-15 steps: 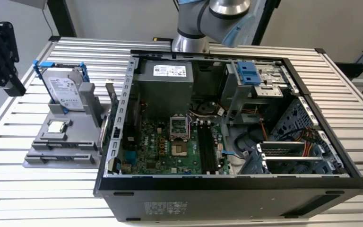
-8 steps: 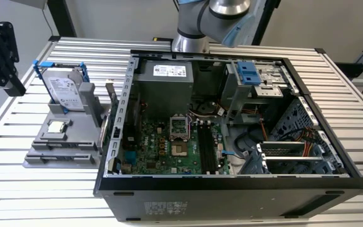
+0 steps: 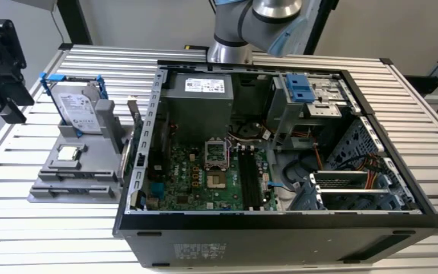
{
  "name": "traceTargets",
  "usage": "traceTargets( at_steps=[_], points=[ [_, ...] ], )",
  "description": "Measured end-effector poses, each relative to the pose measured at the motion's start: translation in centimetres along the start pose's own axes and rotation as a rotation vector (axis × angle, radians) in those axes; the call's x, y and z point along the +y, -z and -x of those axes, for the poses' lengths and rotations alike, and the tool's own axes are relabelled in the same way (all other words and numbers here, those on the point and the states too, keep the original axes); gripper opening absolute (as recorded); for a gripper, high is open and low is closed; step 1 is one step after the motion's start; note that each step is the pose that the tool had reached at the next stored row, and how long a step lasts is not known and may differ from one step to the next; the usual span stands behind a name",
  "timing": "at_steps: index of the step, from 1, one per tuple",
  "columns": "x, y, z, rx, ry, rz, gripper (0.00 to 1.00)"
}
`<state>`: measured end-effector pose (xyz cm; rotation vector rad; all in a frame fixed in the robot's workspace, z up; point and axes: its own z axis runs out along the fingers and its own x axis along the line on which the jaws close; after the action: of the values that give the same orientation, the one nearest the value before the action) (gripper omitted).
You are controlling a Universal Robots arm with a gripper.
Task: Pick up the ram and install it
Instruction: 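Pick up the ram and move it above insertion slot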
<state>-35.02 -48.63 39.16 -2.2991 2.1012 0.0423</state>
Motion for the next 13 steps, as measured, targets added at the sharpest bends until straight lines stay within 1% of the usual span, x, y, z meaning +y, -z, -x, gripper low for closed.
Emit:
traceTargets(
  at_steps=[9,11,13],
  points=[
    [0.00,0.00,0.00,0.0001,0.000,-0.0001,1.00],
    [0.00,-0.09,0.00,0.0000,-0.013,-0.0006,1.00],
    [0.00,-0.25,-0.01,-0.0003,-0.038,-0.0016,1.00]
  ],
)
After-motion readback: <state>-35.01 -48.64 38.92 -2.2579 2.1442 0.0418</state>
